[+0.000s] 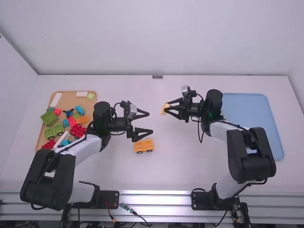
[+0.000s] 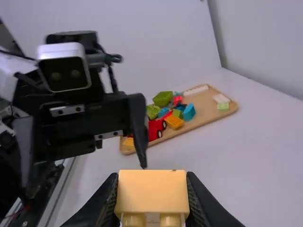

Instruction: Assemble lego blocks to make yellow taxi

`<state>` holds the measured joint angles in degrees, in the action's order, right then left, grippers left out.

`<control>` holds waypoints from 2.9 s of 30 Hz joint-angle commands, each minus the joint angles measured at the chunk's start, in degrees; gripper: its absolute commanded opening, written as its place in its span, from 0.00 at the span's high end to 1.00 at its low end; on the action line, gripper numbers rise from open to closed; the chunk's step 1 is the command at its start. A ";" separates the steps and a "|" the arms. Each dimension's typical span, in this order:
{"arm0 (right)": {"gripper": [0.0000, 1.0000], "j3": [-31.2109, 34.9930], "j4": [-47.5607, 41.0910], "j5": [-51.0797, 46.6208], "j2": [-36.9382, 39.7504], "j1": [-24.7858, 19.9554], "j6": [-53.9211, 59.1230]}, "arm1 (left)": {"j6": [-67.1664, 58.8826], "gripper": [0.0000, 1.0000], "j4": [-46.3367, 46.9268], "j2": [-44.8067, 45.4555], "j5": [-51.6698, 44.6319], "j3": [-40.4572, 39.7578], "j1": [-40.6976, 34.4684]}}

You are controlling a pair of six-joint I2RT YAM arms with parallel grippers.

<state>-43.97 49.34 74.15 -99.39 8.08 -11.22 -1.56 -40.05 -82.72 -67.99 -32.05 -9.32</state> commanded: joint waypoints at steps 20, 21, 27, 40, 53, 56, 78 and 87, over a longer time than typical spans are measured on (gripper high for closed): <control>1.00 -22.05 -91.34 -68.04 2.95 18.45 44.68 | -23.06 0.01 36.01 -0.02 -0.55 -15.78 6.80; 1.00 -21.79 -92.00 -69.44 2.86 19.34 44.83 | -23.17 0.01 37.32 -0.02 0.57 -16.35 6.88; 1.00 -17.86 -91.69 -74.62 2.75 24.02 46.31 | -25.16 0.01 41.65 -0.02 1.84 -18.08 6.43; 1.00 -11.78 -85.35 -70.60 2.73 24.85 47.30 | -29.34 0.01 43.64 -0.02 -0.55 -18.18 7.91; 1.00 -17.84 -89.15 -71.01 -9.97 25.29 47.63 | -29.34 0.01 43.24 0.00 -0.37 -18.18 7.82; 1.00 -20.70 -92.11 -71.01 -12.22 25.42 47.45 | -29.34 0.01 43.22 0.00 -0.26 -18.18 7.89; 0.47 -23.15 -93.33 -72.72 -13.97 27.65 47.30 | -29.38 0.01 44.49 -0.02 -0.24 -18.18 12.96; 0.01 -23.82 -93.31 -73.37 -13.62 27.56 47.50 | -29.58 0.01 45.41 -0.02 -0.28 -18.18 12.70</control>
<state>-66.37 -43.68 1.21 -112.40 35.77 36.38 -30.02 5.13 -82.72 -66.43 -49.12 3.49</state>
